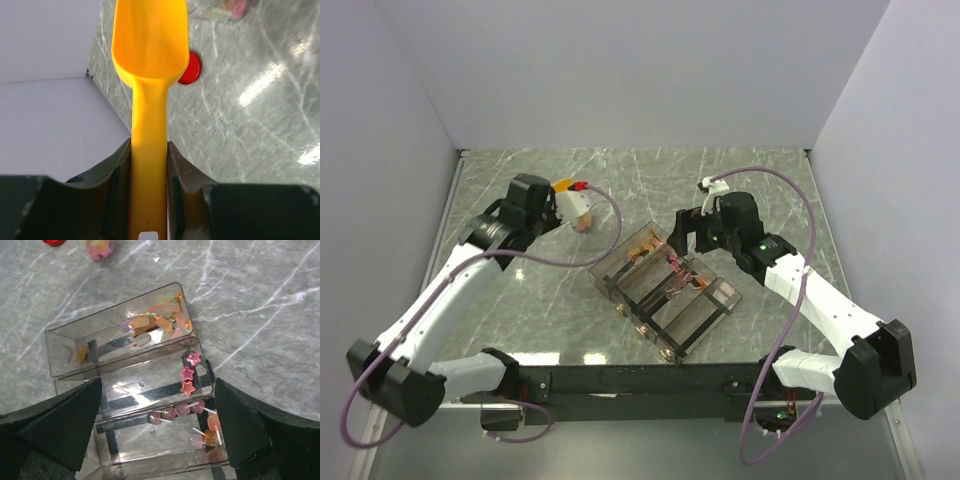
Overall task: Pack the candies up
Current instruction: Place the fake candies in the packing bottle, then adjust the spatula.
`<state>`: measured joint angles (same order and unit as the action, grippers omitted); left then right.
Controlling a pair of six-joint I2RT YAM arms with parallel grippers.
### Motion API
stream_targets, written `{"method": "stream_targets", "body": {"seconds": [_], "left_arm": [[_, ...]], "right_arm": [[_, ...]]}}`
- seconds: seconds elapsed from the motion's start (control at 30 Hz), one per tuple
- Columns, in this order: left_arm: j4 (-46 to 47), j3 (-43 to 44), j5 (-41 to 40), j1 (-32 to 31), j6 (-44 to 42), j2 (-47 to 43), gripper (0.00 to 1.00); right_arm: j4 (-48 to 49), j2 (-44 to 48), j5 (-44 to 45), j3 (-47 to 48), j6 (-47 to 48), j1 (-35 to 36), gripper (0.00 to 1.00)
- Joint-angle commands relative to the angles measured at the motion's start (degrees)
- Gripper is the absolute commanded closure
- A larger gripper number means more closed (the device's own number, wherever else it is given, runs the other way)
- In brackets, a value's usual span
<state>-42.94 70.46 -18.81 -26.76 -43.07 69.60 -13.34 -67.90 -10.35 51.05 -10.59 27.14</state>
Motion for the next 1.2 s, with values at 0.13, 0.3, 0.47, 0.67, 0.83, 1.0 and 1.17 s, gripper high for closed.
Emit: {"method": "stream_targets", "body": {"seconds": [0.13, 0.3, 0.47, 0.67, 0.83, 1.0, 1.17], "left_arm": [[9.97, -7.52, 15.16, 1.36, 4.38, -9.83, 0.99], [14.98, -14.89, 30.04, 1.28, 11.33, -14.75, 0.99], [24.47, -23.26, 45.07, 1.28, 21.78, -18.01, 0.99], [32.2, -30.19, 56.67, 1.19, 30.76, -19.24, 0.99], [36.08, -34.86, 59.15, 1.01, 31.29, -21.52, 0.99], [37.4, -36.62, 60.64, 1.1, 30.94, -21.53, 0.99], [37.31, -36.27, 62.05, 1.01, 30.33, -20.47, 0.99]], "right_arm": [[2.44, 2.33, -11.07, 0.72, 0.05, 0.37, 0.01], [2.71, 2.51, -16.98, 2.56, -2.5, 0.37, 0.03], [1.3, 2.07, -18.57, 4.15, -3.74, 0.29, 0.07], [0.95, 0.84, -16.81, 3.71, -6.54, 0.2, 0.08], [-0.19, -1.8, -19.35, 5.02, -9.35, -1.47, 0.09], [1.21, -3.82, -25.5, 5.29, -11.73, -4.02, 0.14], [3.92, -7.33, -32.36, 5.29, -14.1, -4.11, 0.23]]}}
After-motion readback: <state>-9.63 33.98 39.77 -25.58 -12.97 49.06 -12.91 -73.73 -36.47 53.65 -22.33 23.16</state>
